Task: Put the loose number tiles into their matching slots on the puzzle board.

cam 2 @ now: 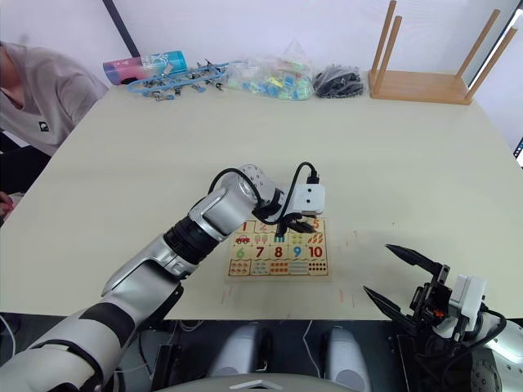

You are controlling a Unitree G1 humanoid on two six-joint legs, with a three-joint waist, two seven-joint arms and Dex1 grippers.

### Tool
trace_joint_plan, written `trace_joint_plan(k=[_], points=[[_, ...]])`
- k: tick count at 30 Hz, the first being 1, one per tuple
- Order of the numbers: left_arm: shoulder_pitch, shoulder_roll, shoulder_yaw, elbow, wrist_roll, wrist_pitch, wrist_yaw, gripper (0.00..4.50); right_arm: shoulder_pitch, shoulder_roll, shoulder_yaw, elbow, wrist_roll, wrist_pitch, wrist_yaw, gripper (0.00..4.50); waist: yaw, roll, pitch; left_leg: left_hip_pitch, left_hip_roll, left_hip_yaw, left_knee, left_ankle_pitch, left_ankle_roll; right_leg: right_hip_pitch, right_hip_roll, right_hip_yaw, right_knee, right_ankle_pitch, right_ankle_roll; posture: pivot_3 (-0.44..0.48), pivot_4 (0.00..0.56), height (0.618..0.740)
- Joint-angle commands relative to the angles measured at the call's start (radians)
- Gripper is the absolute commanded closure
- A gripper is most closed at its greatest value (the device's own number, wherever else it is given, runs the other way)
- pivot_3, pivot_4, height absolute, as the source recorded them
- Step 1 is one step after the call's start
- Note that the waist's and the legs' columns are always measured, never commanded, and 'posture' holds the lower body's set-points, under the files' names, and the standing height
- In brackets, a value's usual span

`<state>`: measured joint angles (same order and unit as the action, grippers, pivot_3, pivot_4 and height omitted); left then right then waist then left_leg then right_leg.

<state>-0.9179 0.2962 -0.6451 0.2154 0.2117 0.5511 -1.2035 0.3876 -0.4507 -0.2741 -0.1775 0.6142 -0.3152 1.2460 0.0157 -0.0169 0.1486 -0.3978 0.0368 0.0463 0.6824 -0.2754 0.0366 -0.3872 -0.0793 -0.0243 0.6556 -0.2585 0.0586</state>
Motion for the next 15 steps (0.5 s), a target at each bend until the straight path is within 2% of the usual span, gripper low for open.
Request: trace_joint_plan(k=[1, 15], points=[[-0.021, -0.009, 0.016, -0.026, -0.012, 0.003, 0.001, 3.49, 0.007, -0.004, -0.003, -0.017, 0.006, -0.019, -0.001, 0.0, 0.0, 0.0, 0.0, 0.0, 0.0, 0.0, 0.0, 0.0, 0.0, 0.0, 0.0, 0.0, 0.0, 0.0, 0.0, 0.0, 0.15, 0.737], [-0.026, -0.007, 0.03, -0.036, -0.031, 0.026, 0.007, 3.49, 0.008, -0.007, -0.005, -0.013, 0.002, -0.021, 0.001, 0.0, -0.001, 0.0, 0.0, 0.0, 0.0, 0.0, 0.0, 0.0, 0.0, 0.0, 0.0, 0.0, 0.0, 0.0, 0.0, 0.0, 0.15, 0.737]])
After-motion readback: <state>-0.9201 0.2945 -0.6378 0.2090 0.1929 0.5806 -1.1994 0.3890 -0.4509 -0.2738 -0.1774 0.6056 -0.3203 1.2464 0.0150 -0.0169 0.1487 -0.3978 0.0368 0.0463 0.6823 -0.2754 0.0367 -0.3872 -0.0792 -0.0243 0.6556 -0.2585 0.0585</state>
